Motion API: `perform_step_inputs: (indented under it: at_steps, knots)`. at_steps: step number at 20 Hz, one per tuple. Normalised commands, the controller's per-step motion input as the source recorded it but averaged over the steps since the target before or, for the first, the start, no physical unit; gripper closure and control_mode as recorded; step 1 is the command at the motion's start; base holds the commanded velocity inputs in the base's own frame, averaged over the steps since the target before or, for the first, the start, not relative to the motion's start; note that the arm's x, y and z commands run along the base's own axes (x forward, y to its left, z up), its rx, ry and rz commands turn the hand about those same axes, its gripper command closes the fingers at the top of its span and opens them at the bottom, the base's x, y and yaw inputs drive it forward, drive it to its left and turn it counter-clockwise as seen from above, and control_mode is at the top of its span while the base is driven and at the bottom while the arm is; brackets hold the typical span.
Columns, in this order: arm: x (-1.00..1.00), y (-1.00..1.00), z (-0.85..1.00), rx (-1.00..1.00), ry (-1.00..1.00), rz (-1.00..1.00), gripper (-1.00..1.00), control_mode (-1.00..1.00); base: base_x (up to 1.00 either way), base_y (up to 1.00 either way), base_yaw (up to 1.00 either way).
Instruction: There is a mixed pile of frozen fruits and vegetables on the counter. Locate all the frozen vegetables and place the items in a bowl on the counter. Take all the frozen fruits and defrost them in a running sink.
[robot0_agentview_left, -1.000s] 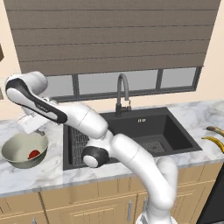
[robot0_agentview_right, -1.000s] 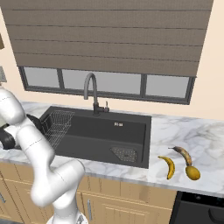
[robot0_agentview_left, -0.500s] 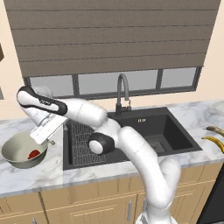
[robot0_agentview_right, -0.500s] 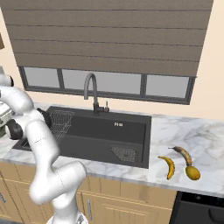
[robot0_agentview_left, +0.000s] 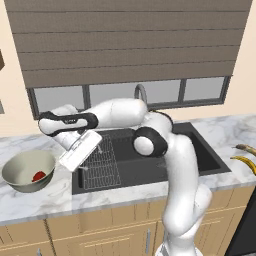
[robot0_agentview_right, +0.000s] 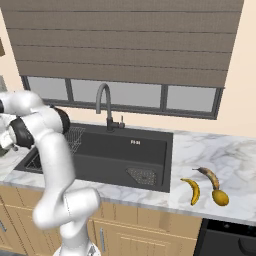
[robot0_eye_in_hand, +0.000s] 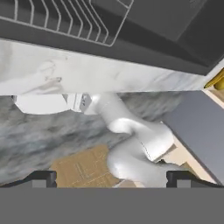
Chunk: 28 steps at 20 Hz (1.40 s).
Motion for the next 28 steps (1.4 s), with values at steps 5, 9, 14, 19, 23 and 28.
perform_step_inputs:
  at_steps: [5, 9, 14, 19, 23, 28]
  knots:
    - [-0.39, -0.94, 0.06, 0.20, -0.08, 0.01, -1.00, -1.00, 0.00, 0.00, 0.00]
    - [-0.21, -0.88, 0.16, 0.28, -0.02, -0.02, -1.00, -1.00, 0.00, 0.00, 0.00]
    - [0.04, -0.84, 0.05, 0.34, 0.00, -0.01, -1.00, -1.00, 0.00, 0.00, 0.00]
    - [0.28, -0.68, -0.16, 0.41, -0.03, -0.01, -1.00, -1.00, 0.00, 0.00, 0.00]
    - [0.94, 0.06, 0.10, 0.42, 0.06, 0.09, -1.00, -1.00, 0.00, 0.00, 0.00]
    - [0.55, -0.49, -0.10, 0.16, 0.03, 0.15, -1.00, -1.00, 0.00, 0.00, 0.00]
